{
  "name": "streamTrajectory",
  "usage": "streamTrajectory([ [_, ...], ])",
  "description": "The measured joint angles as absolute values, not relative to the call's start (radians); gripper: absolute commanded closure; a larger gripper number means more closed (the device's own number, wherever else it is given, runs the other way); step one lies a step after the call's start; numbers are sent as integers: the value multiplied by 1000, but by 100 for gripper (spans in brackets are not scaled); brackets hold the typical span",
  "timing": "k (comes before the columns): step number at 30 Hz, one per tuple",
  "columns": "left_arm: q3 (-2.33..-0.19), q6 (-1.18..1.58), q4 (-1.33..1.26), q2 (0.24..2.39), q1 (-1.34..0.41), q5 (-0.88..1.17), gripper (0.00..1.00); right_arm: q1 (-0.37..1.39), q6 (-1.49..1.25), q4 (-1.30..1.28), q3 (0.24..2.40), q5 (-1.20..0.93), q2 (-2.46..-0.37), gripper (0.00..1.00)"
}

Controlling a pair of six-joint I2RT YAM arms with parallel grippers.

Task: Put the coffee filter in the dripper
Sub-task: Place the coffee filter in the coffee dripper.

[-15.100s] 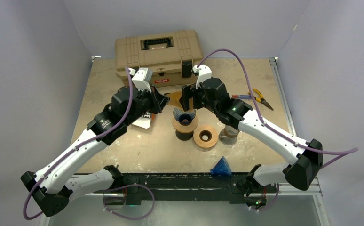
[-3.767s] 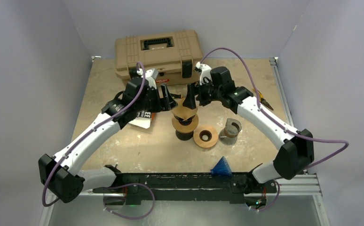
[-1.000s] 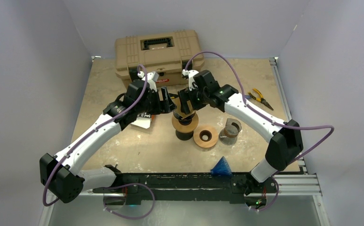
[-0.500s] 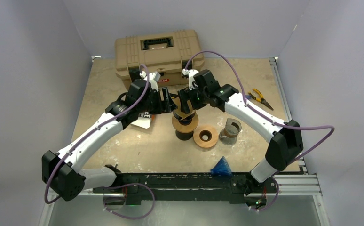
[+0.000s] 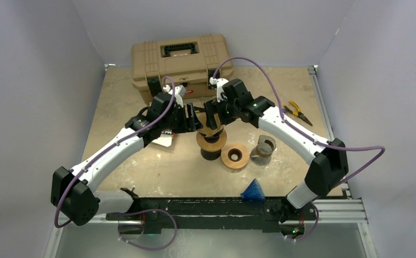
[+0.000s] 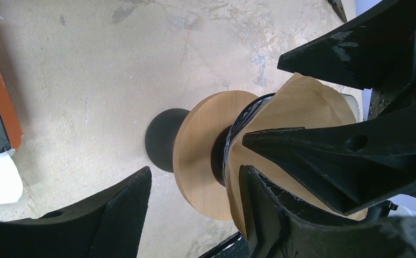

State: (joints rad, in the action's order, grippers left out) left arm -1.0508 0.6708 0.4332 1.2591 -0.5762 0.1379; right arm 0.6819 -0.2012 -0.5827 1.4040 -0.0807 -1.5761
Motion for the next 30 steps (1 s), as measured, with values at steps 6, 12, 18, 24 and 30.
streamTrajectory([
  [6,-1051,671,433,1265,-576,142,41,682,-210,-581,1404,-67,-1553,9],
  [12,-1051,672,432,1265,-576,147,39,679,-227,-554,1404,-47,-1477,7],
  [18,-1051,673,427,1265,-576,160,36,637,-246,-506,1378,-89,-1404,8],
  [24,-1051,680,407,1264,-576,186,37,547,-273,-452,1278,-237,-1367,10],
  [30,-1051,680,407,1256,-576,186,39,488,-296,-424,1182,-365,-1362,13],
])
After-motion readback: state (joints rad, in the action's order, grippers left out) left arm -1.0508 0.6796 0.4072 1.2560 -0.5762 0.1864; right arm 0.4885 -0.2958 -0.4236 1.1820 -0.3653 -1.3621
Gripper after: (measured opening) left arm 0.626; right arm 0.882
